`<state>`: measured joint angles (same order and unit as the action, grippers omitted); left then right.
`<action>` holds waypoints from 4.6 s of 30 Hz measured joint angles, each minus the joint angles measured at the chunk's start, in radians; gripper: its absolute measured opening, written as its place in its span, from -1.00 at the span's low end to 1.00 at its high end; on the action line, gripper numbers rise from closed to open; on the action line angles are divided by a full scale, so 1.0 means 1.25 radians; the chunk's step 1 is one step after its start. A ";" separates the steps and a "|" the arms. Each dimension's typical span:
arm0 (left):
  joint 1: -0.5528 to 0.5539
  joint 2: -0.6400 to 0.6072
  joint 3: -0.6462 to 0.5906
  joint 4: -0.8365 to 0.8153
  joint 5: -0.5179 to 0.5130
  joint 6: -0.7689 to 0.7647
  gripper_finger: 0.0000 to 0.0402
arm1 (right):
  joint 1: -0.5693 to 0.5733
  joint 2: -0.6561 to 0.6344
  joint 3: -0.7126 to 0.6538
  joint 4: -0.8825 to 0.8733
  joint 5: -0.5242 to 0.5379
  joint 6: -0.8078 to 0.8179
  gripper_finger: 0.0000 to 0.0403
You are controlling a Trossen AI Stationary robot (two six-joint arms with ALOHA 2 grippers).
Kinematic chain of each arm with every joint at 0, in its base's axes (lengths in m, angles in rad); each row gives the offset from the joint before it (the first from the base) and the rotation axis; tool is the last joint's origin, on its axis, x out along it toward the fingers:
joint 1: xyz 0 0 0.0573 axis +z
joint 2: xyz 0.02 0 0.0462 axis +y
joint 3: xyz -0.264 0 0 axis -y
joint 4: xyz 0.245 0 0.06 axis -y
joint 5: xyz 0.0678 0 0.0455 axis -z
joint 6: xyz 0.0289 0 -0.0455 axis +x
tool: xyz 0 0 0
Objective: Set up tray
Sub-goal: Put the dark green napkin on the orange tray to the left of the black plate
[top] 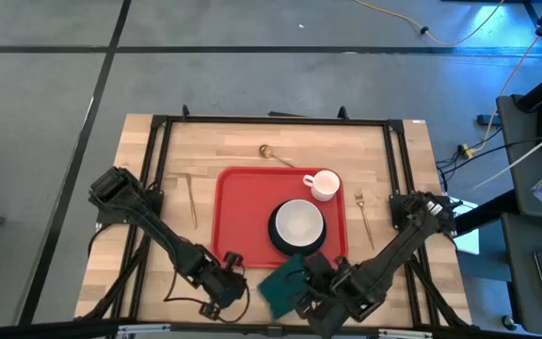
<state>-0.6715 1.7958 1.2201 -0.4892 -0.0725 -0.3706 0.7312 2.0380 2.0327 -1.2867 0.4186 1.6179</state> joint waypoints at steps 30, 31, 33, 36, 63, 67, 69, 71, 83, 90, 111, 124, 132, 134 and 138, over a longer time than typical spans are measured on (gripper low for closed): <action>0.328 -0.476 -0.018 0.490 -0.031 -0.219 -0.31 | -0.244 -0.190 0.258 -0.146 0.105 -0.695 -0.98; 0.351 -0.493 -0.018 0.490 -0.029 -0.221 -0.31 | -0.258 -0.193 0.258 -0.146 0.104 -0.721 -0.97; 0.398 -0.524 -0.018 0.487 -0.031 -0.234 -0.31 | -0.287 -0.202 0.258 -0.140 0.104 -0.768 -0.97; 0.462 -0.568 -0.018 0.457 -0.042 -0.239 -0.31 | -0.336 -0.229 0.258 -0.113 0.104 -0.842 -0.99; 0.858 -0.841 -0.437 0.559 0.132 -0.284 -0.31 | -0.530 -0.304 0.241 0.033 0.067 -1.044 -0.99; 0.839 -0.864 -0.612 0.812 0.157 -0.397 -0.31 | -0.530 -0.294 0.241 0.044 0.056 -1.028 -0.99; 0.824 -0.855 -0.695 0.949 0.156 -0.455 -0.31 | -0.530 -0.288 0.241 0.062 0.035 -1.028 -0.99; 0.808 -0.836 -0.769 1.078 0.130 -0.500 -0.31 | -0.530 -0.278 0.241 0.072 0.015 -1.028 -0.99; 0.704 -0.760 -0.884 1.275 0.045 -0.573 -0.31 | -0.530 -0.206 0.241 0.190 -0.061 -1.055 -0.99; 0.626 -0.714 -0.880 1.269 -0.003 -0.596 -0.31 | -0.530 -0.182 0.240 0.273 -0.082 -1.097 -0.99; 0.578 -0.675 -0.877 1.406 -0.031 -0.524 0.09 | -0.530 -0.182 0.241 0.368 -0.149 -1.112 -0.99; 0.581 -0.675 -0.876 1.401 -0.055 -0.555 0.17 | -0.530 -0.183 0.241 0.415 -0.207 -1.113 -0.99; 0.581 -0.675 -0.876 1.404 -0.082 -0.552 0.16 | -0.530 -0.169 0.242 0.455 -0.233 -1.113 -0.99; 0.581 -0.675 -0.876 1.405 -0.082 -0.552 0.15 | -0.530 -0.165 0.242 0.470 -0.242 -1.115 -0.99; 0.581 -0.675 -0.848 1.405 -0.061 -0.550 0.16 | -0.530 -0.154 0.242 0.492 -0.247 -1.118 -0.99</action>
<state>0.0551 0.9520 0.1602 1.2667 -0.1493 -1.0577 0.0685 1.8455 2.3348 -0.6716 0.1101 0.2198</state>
